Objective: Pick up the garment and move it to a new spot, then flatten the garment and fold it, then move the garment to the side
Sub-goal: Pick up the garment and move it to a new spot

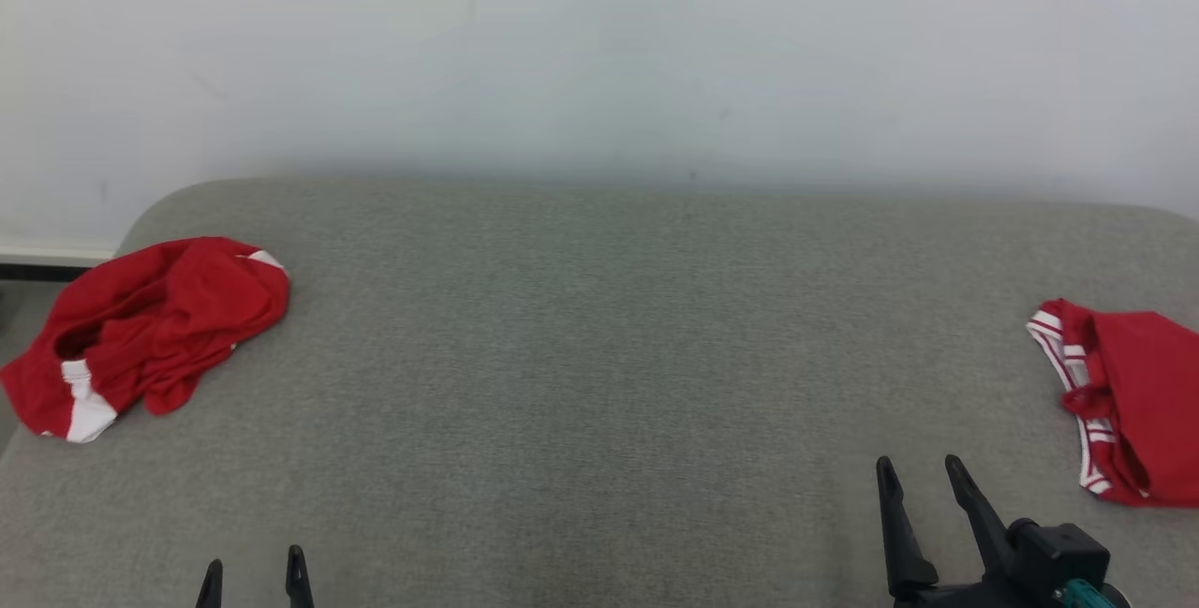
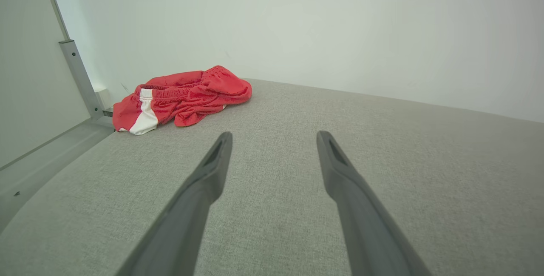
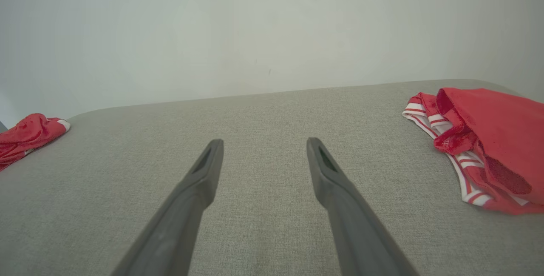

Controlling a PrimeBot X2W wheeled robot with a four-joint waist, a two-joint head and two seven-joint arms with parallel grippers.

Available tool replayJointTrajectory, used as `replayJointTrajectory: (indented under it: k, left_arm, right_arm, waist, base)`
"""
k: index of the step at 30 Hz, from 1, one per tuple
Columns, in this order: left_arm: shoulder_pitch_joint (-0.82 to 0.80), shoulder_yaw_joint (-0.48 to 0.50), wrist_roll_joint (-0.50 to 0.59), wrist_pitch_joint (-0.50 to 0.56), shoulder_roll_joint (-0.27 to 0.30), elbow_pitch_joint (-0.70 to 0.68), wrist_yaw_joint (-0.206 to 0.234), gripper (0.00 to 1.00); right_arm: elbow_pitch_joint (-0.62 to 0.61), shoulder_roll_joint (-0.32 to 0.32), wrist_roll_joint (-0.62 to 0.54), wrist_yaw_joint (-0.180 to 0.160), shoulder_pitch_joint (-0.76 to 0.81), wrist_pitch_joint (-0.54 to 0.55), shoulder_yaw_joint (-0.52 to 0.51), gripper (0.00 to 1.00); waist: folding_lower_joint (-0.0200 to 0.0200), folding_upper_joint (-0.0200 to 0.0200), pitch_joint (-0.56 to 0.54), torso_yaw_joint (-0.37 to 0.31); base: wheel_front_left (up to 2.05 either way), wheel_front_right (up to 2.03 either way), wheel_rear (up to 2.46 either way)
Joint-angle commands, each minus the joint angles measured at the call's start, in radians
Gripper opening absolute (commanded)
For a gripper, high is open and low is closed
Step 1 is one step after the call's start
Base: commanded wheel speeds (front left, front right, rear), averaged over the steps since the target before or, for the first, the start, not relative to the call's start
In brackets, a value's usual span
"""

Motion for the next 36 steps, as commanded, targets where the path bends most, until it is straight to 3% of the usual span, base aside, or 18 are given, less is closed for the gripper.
replayJointTrajectory:
  k: [1, 9, 16, 29, 36]
  left_arm:
    - [0.018, 0.004, 0.008, -0.003, 0.000, 0.001, -0.004, 1.00]
    - [0.045, 0.033, 0.025, -0.003, 0.000, 0.000, -0.014, 1.00]
    - [0.082, 0.075, 0.026, -0.003, -0.001, -0.009, -0.018, 1.00]
    - [0.112, 0.084, -0.044, -0.003, -0.001, -0.051, 0.028, 1.00]
    - [0.089, 0.056, -0.026, -0.003, -0.001, -0.036, 0.042, 1.00]
  right_arm:
    - [0.002, 0.004, 0.015, 0.000, 0.008, -0.004, 0.007, 1.00]
    - [0.029, 0.004, 0.043, 0.000, 0.012, -0.024, 0.052, 1.00]
    - [0.051, 0.004, 0.062, 0.000, 0.009, -0.034, 0.107, 1.00]
    - [0.074, 0.003, 0.043, 0.000, -0.051, -0.018, 0.169, 1.00]
    - [0.079, 0.003, 0.042, 0.000, -0.058, -0.014, 0.178, 1.00]
  waist:
    - [0.0000, 0.0000, -0.012, 0.100]
    - [0.0000, 0.0000, -0.035, 0.282]
    - [0.0000, 0.0000, -0.053, 0.387]
    - [0.0000, 0.0000, -0.022, 0.413]
    - [0.0000, 0.0000, -0.016, 0.416]
  base:
    - [0.00, 0.00, 0.00]
    - [0.00, 0.00, 0.00]
    - [0.00, 0.00, 0.00]
    - [0.00, 0.00, 0.00]
    - [0.00, 0.00, 0.00]
